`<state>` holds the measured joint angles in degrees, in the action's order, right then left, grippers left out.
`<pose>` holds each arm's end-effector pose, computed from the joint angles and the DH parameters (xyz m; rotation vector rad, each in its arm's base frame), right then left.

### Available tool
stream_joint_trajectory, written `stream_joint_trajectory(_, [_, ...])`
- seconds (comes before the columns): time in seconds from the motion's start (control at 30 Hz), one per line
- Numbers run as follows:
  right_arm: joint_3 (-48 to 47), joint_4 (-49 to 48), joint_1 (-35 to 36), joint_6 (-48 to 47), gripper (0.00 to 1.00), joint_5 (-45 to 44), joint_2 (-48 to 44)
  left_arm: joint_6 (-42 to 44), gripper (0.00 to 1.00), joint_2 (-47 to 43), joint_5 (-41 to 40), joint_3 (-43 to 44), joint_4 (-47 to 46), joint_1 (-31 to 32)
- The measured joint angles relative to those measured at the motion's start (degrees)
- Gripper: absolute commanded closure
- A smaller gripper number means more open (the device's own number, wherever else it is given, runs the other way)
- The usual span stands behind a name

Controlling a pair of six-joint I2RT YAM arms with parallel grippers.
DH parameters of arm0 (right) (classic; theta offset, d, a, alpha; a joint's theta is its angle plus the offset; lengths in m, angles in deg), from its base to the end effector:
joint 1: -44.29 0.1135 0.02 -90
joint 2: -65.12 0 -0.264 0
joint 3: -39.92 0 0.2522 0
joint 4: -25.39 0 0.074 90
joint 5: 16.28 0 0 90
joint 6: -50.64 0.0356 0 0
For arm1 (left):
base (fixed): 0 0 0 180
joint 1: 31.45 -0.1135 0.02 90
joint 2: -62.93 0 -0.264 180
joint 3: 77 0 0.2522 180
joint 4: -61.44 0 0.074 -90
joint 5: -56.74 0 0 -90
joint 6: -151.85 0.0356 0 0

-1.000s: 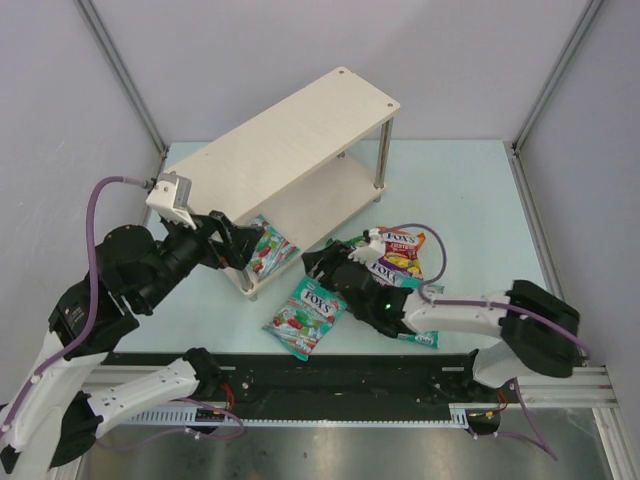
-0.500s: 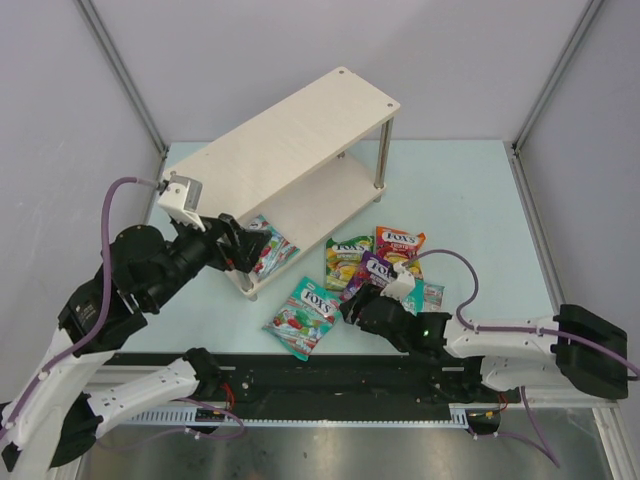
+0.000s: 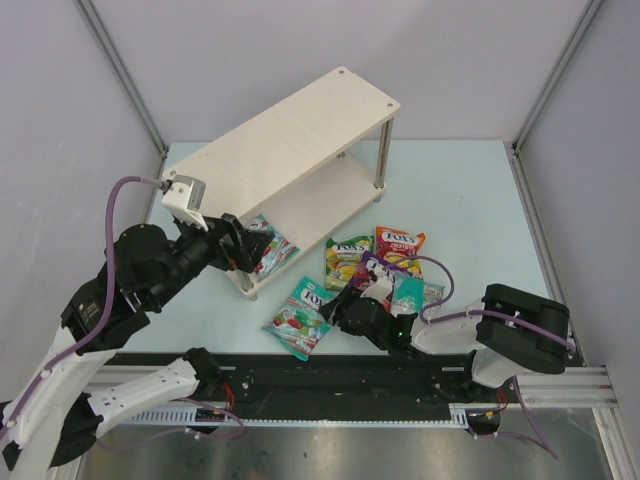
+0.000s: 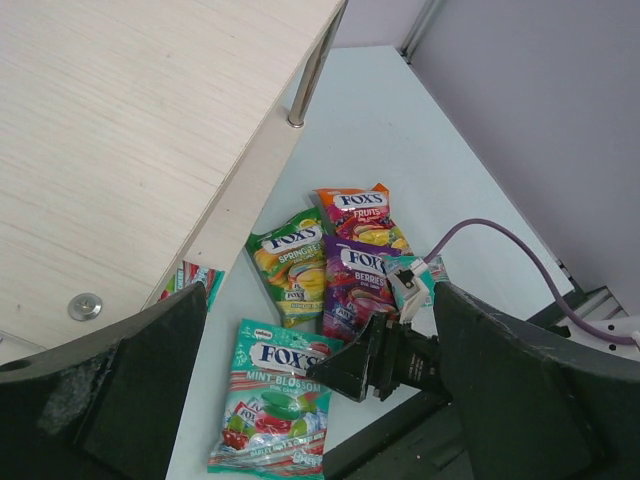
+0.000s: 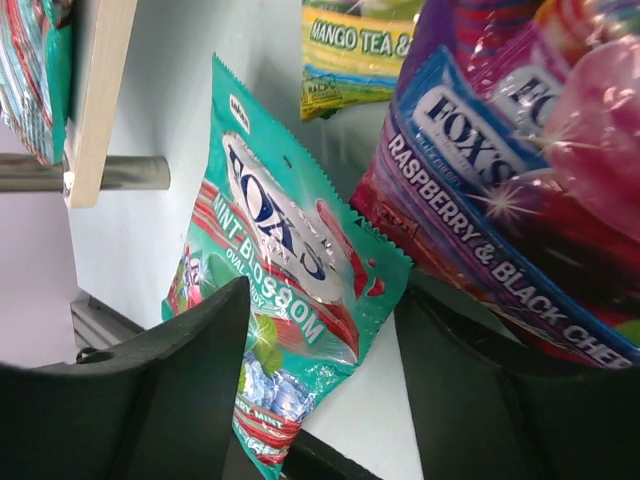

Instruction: Place and organize the candy bags onto the shelf

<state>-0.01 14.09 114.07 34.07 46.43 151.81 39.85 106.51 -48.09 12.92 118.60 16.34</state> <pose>0.1064 0.2417 0.1321 0.3529 2.2387 0.9277 0.0802 -0.0749 0.4576 0.2116 1.7876 -0.6557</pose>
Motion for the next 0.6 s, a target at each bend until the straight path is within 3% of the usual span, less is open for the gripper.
stream_joint_trajectory(0.03, [0.02,-1.16,0.0,-0.07,0.58,0.35,0.7,0.0,0.0,0.0,-0.02,0.0,0.0,0.0])
stream_joint_trajectory(0.07, [0.02,-1.81,0.0,-0.22,0.67,0.7,1.18,0.0,0.01,0.0,-0.02,0.0,0.0,0.0])
stream_joint_trajectory(0.1, [0.02,-2.25,-0.02,-0.66,0.85,0.96,1.62,0.0,0.01,0.0,0.0,0.0,0.0,0.0])
stream_joint_trajectory(0.17, [0.09,-2.73,-0.04,-1.66,1.0,1.27,2.05,0.0,0.0,0.0,0.0,0.0,0.0,0.0])
stream_joint_trajectory(0.27, [0.15,-2.78,0.2,-3.63,1.0,1.14,1.01,0.02,0.01,0.13,0.0,0.0,-0.02,0.0])
stream_joint_trajectory(0.4, [0.57,1.55,0.92,-8.57,1.0,-0.39,-8.63,0.02,0.01,0.7,0.26,0.0,-0.35,0.0])
stream_joint_trajectory(0.6, [0.59,11.15,-2.89,-22.12,1.0,1.33,-35.12,1.01,0.01,4.87,3.69,2.03,-2.14,0.0])
